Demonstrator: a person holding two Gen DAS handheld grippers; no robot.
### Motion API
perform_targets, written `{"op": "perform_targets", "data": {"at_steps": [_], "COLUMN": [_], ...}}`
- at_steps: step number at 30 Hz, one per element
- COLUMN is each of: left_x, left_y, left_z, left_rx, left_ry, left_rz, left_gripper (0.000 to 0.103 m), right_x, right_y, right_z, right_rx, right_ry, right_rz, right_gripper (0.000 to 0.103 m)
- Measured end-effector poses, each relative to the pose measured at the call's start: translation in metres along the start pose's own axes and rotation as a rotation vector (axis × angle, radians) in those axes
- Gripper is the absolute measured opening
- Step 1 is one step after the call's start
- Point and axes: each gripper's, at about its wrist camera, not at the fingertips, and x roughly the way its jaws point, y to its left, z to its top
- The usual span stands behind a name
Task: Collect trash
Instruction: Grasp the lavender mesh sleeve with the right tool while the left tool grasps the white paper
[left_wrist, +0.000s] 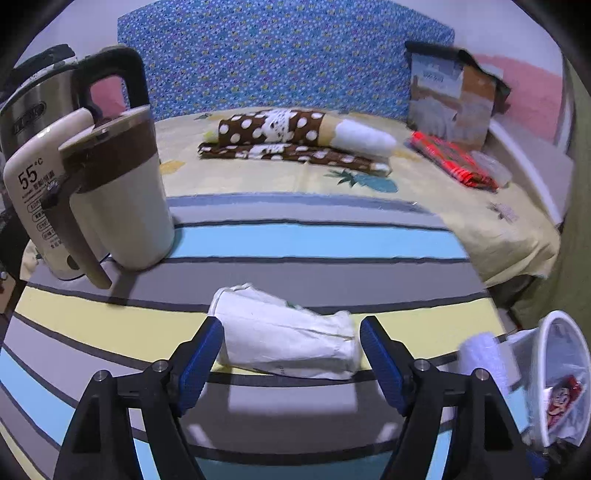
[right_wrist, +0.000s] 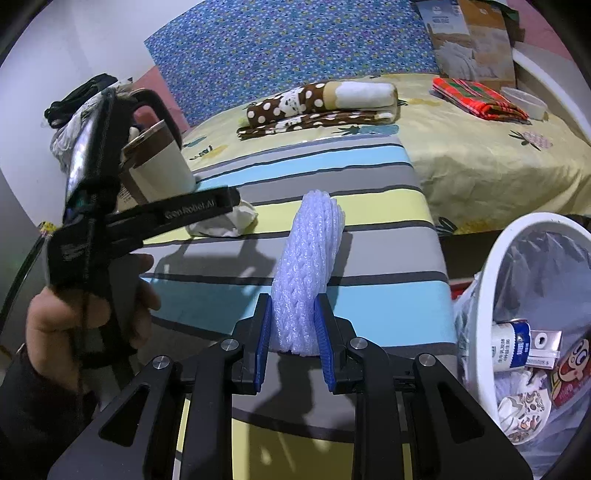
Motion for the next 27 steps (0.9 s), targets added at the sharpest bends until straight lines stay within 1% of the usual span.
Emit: {"op": "perform_targets", "data": {"at_steps": [1,6,9,13,15,18,22,23,24,25,26,27], "left_x": [-0.001,-0.016,-0.026,-0.038,-0.042,-0.039,-0.020,-0.014,-0.010,-0.007,-0.005,-0.006], "left_y": [0.002,0.024,0.043,0.065,0.067,0.059,0.051,0.050,0.050,0.051,0.051,0.051], "left_z": [-0.001,-0.013,-0.022,-0.027,-0.027,-0.022,-0.016,-0.015,-0.014,-0.014,-0.015,-0.015], "left_rx": [-0.002,-0.027,-0.049,-0.107,-0.130,-0.130,-0.152,-0.154,-0.150,-0.148,-0.150,-0.147], "left_ry": [0.000,0.000,-0.002,-0.017,-0.024,-0.026,0.010,0.019,0.030,0.040,0.044,0.042], "left_rz": [0.001,0.018,0.041,0.067,0.054,0.042,0.055,0.058,0.061,0.060,0.050,0.045], "left_gripper": [0.082,0.083,0.083,0.083,0.083,0.083,0.082,0.080,0.071,0.065,0.064,0.059], "right_x": [0.000,0.000,-0.001,-0.001,-0.003,-0.004,-0.008,-0.008,-0.008,-0.009,-0.009,-0.009], "right_y": [-0.001,-0.001,-0.003,-0.004,-0.004,-0.004,-0.005,-0.005,-0.006,-0.005,-0.005,-0.006], "right_z": [0.000,0.001,-0.001,-0.001,-0.003,-0.003,-0.004,-0.004,-0.004,-0.004,-0.004,-0.004], "right_rx": [0.002,0.006,0.011,0.013,0.013,0.011,0.007,0.006,0.006,0.006,0.006,0.006], "right_ry": [-0.002,-0.010,-0.013,-0.014,-0.015,-0.019,-0.024,-0.024,-0.024,-0.024,-0.025,-0.025], "right_rz": [0.002,0.022,0.032,0.037,0.039,0.039,0.037,0.037,0.038,0.037,0.037,0.036], "right_gripper": [0.026,0.026,0.026,0.026,0.026,0.026,0.026,0.026,0.026,0.026,0.026,0.026]}}
